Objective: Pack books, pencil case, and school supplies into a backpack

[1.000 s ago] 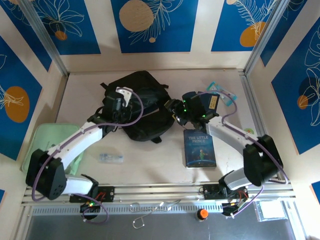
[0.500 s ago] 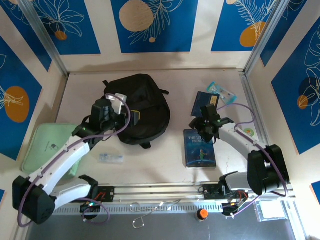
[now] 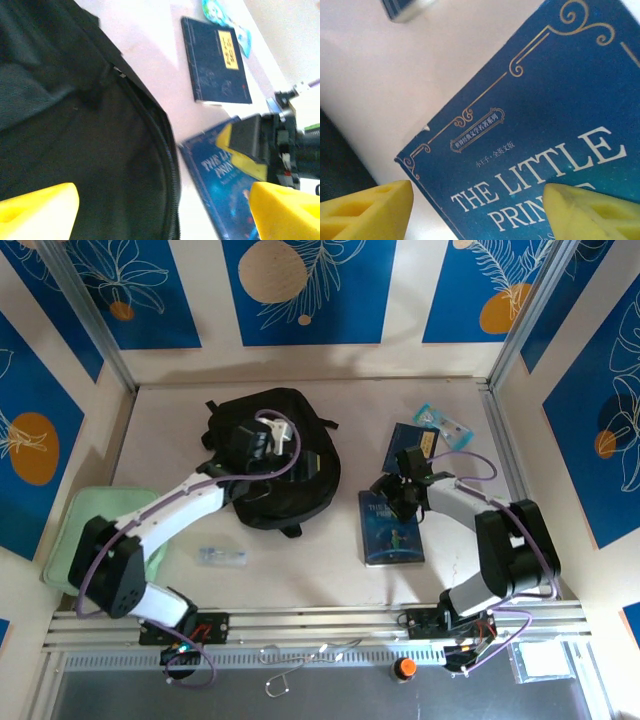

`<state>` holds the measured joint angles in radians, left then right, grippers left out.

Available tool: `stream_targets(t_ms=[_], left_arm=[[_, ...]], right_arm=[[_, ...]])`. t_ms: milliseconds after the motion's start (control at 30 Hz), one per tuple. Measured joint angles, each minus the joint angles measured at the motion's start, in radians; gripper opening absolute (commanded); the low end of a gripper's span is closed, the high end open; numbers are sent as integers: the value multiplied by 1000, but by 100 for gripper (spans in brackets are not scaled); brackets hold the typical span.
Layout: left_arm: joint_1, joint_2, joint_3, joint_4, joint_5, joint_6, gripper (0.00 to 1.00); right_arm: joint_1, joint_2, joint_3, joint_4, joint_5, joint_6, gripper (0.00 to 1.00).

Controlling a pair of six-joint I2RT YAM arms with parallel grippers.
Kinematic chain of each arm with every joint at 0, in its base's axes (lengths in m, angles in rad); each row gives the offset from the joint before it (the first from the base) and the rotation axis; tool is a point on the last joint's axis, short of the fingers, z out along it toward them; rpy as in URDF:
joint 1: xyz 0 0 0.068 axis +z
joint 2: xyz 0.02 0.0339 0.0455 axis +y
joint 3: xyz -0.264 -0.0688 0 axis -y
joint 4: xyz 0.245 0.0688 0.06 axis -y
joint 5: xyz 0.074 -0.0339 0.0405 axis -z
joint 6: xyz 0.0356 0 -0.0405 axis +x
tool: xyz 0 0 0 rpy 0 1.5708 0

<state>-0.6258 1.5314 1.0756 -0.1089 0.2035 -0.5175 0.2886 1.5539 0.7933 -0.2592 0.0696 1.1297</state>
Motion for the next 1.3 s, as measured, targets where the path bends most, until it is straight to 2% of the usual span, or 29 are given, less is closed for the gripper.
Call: stream_targets(t_ms=[233,400,600,833,1033,1133,1200,1300], left_arm=[[-117,171,100,-11,12,-111,81],[-212,258,189,-43,-6,-149,82],[-298,362,306,-73,-32,-183,72],[-305,462,325,-98,-48,-233,63],[-304,503,326,-121,-70,-254,58],[-304,515,327,-132,-86,-267,54],[-302,525,328,-140,-93,-277,48],[-300,541,330,-146,-95,-291,43]], right_arm=[[-23,19,37,5,-36,-31,71],[-52,-98,37,-105,18,-131,70],[-122,-202,35,-206,85,-274,61],[-158,-155,34,-274,77,-390,42],[-158,-122,31,-291,76,-409,41],[-158,-105,31,-291,74,-415,36],[-159,-81,31,-292,70,-419,26],[-159,-48,31,-293,62,-430,20]])
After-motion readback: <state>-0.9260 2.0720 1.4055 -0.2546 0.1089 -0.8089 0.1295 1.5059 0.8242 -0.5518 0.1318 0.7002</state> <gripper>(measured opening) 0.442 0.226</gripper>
